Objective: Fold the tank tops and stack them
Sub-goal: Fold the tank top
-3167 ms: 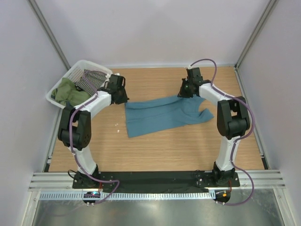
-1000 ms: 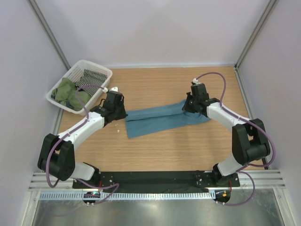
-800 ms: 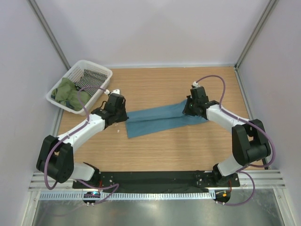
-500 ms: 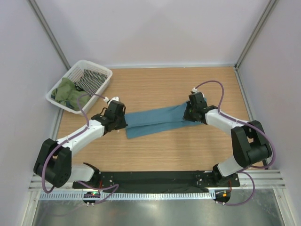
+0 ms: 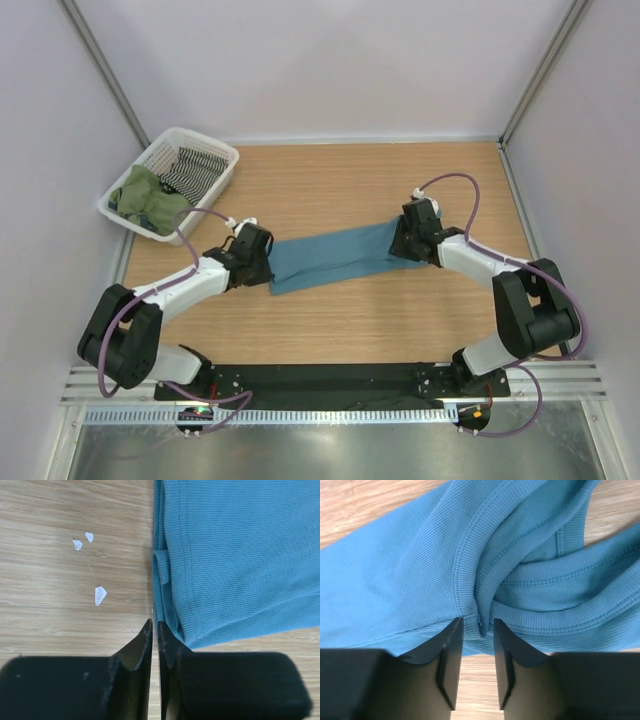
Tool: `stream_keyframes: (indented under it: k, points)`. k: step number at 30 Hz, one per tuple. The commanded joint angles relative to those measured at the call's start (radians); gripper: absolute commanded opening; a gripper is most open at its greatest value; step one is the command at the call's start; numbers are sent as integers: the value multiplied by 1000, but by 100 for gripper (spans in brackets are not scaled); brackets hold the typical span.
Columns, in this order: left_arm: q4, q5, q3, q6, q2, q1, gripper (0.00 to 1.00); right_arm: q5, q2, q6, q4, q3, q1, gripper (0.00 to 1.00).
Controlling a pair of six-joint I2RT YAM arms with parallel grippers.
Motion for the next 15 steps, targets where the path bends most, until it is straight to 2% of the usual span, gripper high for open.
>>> stream_keyframes:
  k: [1, 4, 9, 15]
  points:
    - [25, -49, 5, -13, -38, -4, 10, 34, -73, 0, 16, -7, 6, 42]
    - [-2, -76, 28, -9, -52, -4, 16, 80, -97, -8, -13, 17, 6, 48]
    - [-51, -133, 79, 11, -60, -4, 23, 232, -56, -2, -116, 139, -1, 49]
    - [-45, -133, 160, 36, -5, -4, 25, 326, 65, 38, -133, 297, -40, 51]
